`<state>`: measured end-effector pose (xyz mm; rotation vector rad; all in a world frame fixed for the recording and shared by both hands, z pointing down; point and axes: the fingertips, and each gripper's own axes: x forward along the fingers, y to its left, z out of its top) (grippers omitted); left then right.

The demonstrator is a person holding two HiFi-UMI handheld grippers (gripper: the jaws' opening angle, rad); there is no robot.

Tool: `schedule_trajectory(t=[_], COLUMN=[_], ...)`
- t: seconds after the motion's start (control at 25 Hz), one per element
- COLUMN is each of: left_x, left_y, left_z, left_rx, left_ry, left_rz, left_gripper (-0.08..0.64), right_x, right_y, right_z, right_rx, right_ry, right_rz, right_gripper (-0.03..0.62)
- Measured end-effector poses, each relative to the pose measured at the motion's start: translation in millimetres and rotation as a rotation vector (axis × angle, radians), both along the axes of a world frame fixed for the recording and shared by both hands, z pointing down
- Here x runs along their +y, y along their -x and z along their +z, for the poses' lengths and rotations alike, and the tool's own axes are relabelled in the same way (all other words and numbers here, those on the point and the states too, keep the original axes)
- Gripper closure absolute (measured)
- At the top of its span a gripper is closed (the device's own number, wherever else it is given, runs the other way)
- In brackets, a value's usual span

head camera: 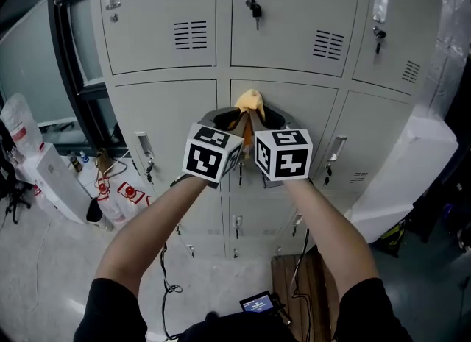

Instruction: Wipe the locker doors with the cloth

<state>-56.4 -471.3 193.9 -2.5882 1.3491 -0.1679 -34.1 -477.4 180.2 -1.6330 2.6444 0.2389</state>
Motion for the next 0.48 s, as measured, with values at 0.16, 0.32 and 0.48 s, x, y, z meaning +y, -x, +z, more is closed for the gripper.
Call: schedule_trajectory(t=[0.16,0.32,0.48], left_x=[-1,-2,-2], left_y=[-19,-38,-59], left_z=[2,5,6], left_rx=[0.005,-0.002,-0.001], left_ry=[0.001,0.005,0.006], left_rz=[0.016,0.028,0.043], left_gripper=[0.522,0.522,0.522], right_x=[-1,-1,-1], right_y=[-18,-38,-59], right_z=[2,4,6], right_rx=[0.010,0.008,0.011], right_ry=[0.004,0.010,0.014], right_rz=[0.011,0.022,0.034], right_gripper=[0.522,0.522,0.522])
